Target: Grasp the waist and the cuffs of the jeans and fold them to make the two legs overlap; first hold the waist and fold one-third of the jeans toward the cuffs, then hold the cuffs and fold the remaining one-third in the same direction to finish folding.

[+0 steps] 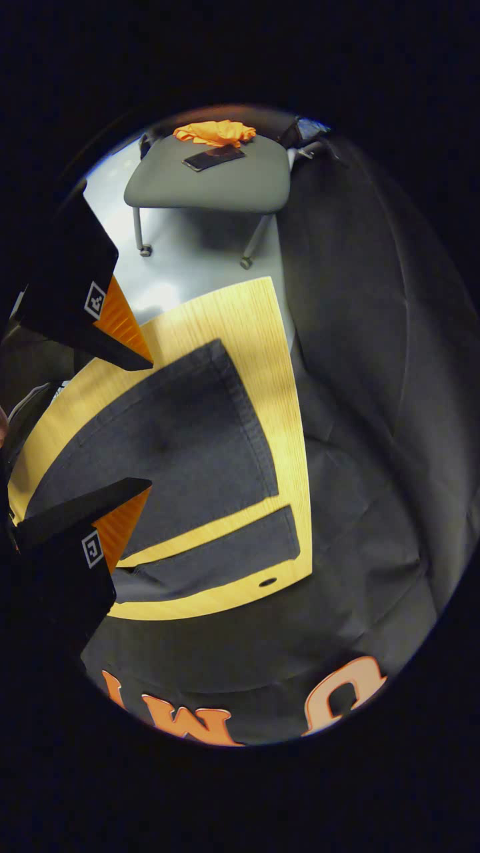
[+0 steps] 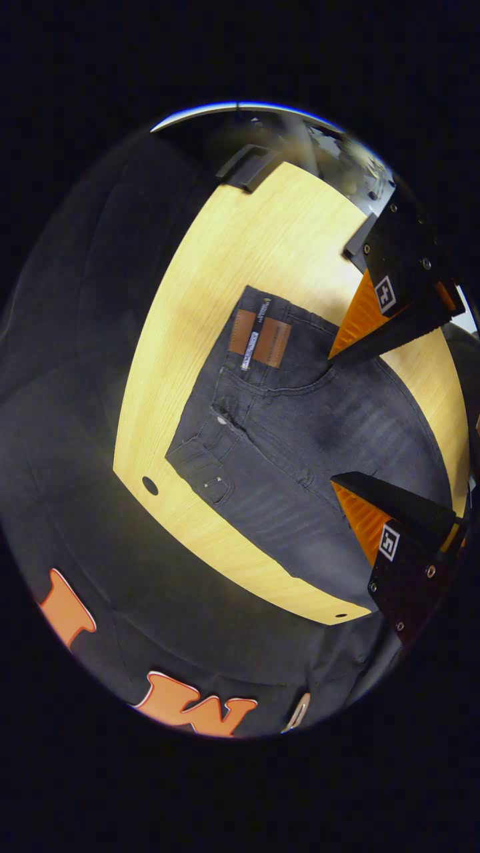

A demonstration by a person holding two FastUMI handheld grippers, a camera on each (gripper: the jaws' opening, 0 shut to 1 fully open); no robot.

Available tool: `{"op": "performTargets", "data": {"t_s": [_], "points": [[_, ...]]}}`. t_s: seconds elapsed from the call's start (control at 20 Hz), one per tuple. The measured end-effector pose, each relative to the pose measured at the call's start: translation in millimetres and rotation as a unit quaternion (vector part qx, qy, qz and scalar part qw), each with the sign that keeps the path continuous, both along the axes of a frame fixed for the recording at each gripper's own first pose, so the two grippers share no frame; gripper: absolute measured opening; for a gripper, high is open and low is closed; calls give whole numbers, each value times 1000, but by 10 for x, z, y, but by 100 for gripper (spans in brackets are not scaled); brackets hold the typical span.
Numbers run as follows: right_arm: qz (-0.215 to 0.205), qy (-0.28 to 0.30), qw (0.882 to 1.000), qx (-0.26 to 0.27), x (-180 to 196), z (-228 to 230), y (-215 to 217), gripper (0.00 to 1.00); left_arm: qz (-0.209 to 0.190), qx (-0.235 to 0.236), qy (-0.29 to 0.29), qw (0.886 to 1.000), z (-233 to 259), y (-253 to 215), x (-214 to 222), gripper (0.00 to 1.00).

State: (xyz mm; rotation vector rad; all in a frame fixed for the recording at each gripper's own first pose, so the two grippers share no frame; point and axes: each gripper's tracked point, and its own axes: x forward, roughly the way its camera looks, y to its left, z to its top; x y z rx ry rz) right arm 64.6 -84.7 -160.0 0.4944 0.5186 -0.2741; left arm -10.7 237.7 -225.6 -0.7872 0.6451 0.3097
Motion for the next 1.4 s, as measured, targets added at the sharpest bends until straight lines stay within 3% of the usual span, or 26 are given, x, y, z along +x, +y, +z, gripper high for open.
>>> {"op": "performTargets", "data": {"t_s": [0.4,0.6,0.8,0.9,0.95,1.1,1.2,1.25,1.4], "points": [[-47,12,999,1,-112,-92,-55,98,-21,-45,6,999,-72,166,171,95],[-57,21,998,23,-33,-125,-237,98,-19,-52,-31,998,12,108,404,94],[-63,19,997,36,104,-89,-401,98,-23,-94,-91,991,152,4,642,93],[-62,24,997,38,153,-102,-461,99,-36,-91,-89,991,127,-54,762,90],[-61,27,997,36,182,-108,-479,98,-46,-84,-89,991,134,-106,840,81],[-57,36,997,30,219,-131,-538,99,-75,-60,-78,992,108,-249,1055,74],[-55,40,997,30,243,-142,-574,98,-97,-44,-82,991,150,-339,1177,54],[-57,41,997,28,241,-146,-606,98,-94,-26,-69,993,106,-304,1243,53],[-62,43,997,27,232,-140,-720,98,-102,16,-55,993,90,-327,1196,6]]}}
